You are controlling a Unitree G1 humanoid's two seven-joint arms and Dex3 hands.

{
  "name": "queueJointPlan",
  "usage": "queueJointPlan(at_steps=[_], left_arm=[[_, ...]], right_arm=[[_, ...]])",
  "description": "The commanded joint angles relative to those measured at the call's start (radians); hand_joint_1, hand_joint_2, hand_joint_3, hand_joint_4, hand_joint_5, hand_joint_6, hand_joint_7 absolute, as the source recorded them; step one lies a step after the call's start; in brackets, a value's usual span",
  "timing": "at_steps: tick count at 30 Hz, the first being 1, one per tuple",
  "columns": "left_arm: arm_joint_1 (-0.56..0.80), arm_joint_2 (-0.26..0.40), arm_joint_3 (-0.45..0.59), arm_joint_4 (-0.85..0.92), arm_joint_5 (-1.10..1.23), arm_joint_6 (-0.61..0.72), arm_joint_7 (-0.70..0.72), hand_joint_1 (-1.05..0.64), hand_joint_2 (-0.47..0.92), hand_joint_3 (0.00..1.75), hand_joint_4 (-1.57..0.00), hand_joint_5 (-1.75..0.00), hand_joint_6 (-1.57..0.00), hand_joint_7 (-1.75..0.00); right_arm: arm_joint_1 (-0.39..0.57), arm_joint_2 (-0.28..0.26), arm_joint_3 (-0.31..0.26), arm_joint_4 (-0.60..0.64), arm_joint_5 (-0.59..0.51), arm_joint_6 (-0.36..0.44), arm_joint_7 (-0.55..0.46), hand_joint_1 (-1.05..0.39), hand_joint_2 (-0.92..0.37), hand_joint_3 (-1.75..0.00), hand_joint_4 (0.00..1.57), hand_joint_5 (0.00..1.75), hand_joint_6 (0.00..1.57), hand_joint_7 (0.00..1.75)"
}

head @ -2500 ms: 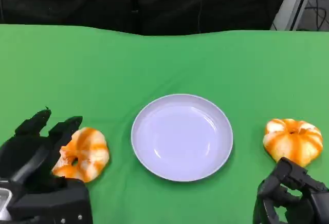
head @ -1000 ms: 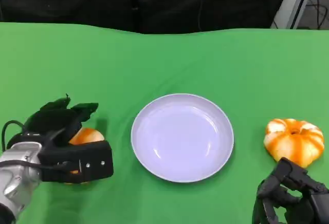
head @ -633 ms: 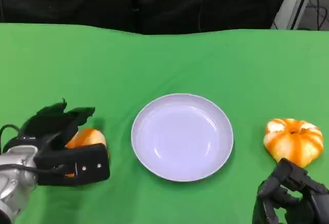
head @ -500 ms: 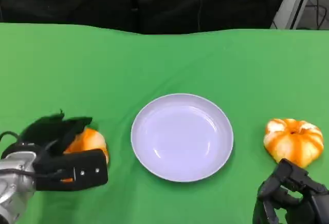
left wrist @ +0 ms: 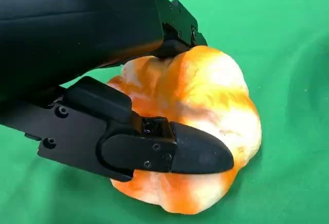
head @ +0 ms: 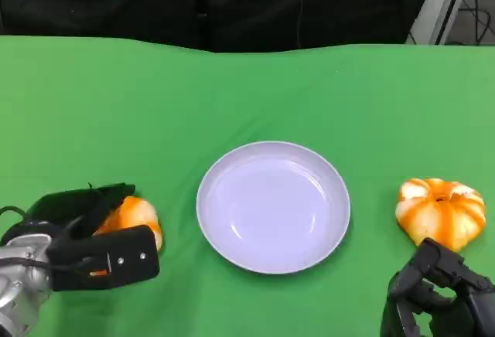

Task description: Grasp the bread from the table and place it into the plate.

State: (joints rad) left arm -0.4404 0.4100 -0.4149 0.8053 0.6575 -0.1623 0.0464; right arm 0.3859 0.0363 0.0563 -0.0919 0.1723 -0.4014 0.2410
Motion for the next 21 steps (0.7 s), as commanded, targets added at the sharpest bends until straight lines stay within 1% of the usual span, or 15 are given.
queueJointPlan(at_steps=[1, 3, 6, 7, 8, 9, 10, 11, 12, 14, 17, 18, 19, 21], left_arm=[[0.025, -0.012, -0.006, 0.047, -0.002, -0.031, 0.074, -0.24, 0.92, 0.33, -0.86, -0.14, -0.83, -0.11], [0.023, -0.018, -0.001, 0.063, -0.01, -0.044, 0.102, -0.17, 0.92, 0.32, -0.95, -0.17, -0.96, -0.14], [0.018, -0.02, -0.004, 0.077, -0.014, -0.054, 0.118, -0.15, 0.92, 0.31, -0.98, -0.18, -1.01, -0.15], [0.017, -0.025, 0.01, 0.084, -0.03, -0.069, 0.134, -0.14, 0.92, 0.31, -0.98, -0.18, -1.02, -0.15], [0.016, -0.028, 0.02, 0.089, -0.043, -0.082, 0.147, -0.12, 0.92, 0.34, -0.97, -0.54, -1.06, -0.27], [0.015, -0.031, 0.026, 0.095, -0.049, -0.092, 0.169, -0.11, 0.92, 0.36, -0.84, -1.02, -1.0, -0.56], [0.014, -0.033, 0.029, 0.101, -0.05, -0.099, 0.185, -0.11, 0.92, 0.36, -0.73, -1.37, -0.83, -0.99], [0.012, -0.033, 0.029, 0.106, -0.049, -0.103, 0.195, -0.12, 0.92, 0.35, -0.67, -1.56, -0.73, -1.23], [0.01, -0.034, 0.028, 0.11, -0.048, -0.106, 0.202, -0.12, 0.92, 0.35, -0.64, -1.67, -0.66, -1.38], [0.007, -0.034, 0.026, 0.118, -0.048, -0.111, 0.207, -0.12, 0.92, 0.35, -0.62, -1.73, -0.63, -1.46], [0.006, -0.027, 0.035, 0.102, -0.05, -0.119, 0.228, -0.12, 0.92, 0.35, -0.61, -1.74, -0.62, -1.49], [0.006, -0.021, 0.042, 0.086, -0.052, -0.122, 0.242, -0.11, 0.92, 0.37, -0.6, -1.75, -0.5, -1.64], [0.008, -0.017, 0.05, 0.069, -0.055, -0.122, 0.254, -0.11, 0.92, 0.37, -0.6, -1.75, -0.47, -1.69], [0.012, -0.015, 0.057, 0.052, -0.057, -0.119, 0.262, -0.09, 0.92, 0.36, -0.6, -1.75, -0.43, -1.73]], right_arm=[[0.007, -0.008, -0.005, -0.009, 0.004, -0.004, -0.003, -0.14, -0.48, -1.34, 0.86, 1.75, 0.76, 1.61], [0.007, -0.009, -0.004, -0.011, 0.004, 0.0, -0.004, -0.14, -0.48, -1.34, 0.86, 1.75, 0.76, 1.61], [0.007, -0.009, -0.004, -0.012, 0.005, 0.001, -0.004, -0.14, -0.48, -1.33, 0.87, 1.75, 0.76, 1.61], [0.005, -0.009, -0.006, -0.007, -0.001, -0.006, -0.006, -0.14, -0.48, -1.33, 0.87, 1.75, 0.76, 1.61], [0.003, -0.009, -0.007, -0.004, -0.004, -0.011, -0.007, -0.14, -0.48, -1.33, 0.87, 1.75, 0.76, 1.61], [0.003, -0.01, -0.008, -0.003, -0.002, -0.01, -0.006, -0.14, -0.48, -1.33, 0.87, 1.75, 0.76, 1.61], [0.002, -0.01, -0.009, -0.003, 0.001, -0.008, -0.005, -0.14, -0.48, -1.33, 0.87, 1.75, 0.76, 1.61], [0.002, -0.01, -0.009, -0.004, 0.003, -0.005, -0.004, -0.14, -0.48, -1.33, 0.87, 1.75, 0.76, 1.61], [0.002, -0.01, -0.009, -0.004, 0.005, -0.004, -0.004, -0.14, -0.48, -1.34, 0.87, 1.75, 0.76, 1.61], [0.002, -0.01, -0.009, -0.004, 0.005, -0.004, -0.004, -0.14, -0.48, -1.34, 0.87, 1.75, 0.76, 1.61], [0.003, -0.011, -0.009, -0.006, 0.002, -0.003, -0.005, -0.14, -0.48, -1.34, 0.87, 1.75, 0.76, 1.61], [0.004, -0.011, -0.009, -0.008, -0.001, -0.002, -0.006, -0.14, -0.48, -1.34, 0.87, 1.75, 0.76, 1.61], [0.004, -0.011, -0.009, -0.009, -0.002, -0.001, -0.007, -0.14, -0.48, -1.34, 0.87, 1.75, 0.76, 1.61], [0.004, -0.011, -0.009, -0.008, -0.001, 0.0, -0.008, -0.14, -0.48, -1.34, 0.87, 1.75, 0.76, 1.61]])
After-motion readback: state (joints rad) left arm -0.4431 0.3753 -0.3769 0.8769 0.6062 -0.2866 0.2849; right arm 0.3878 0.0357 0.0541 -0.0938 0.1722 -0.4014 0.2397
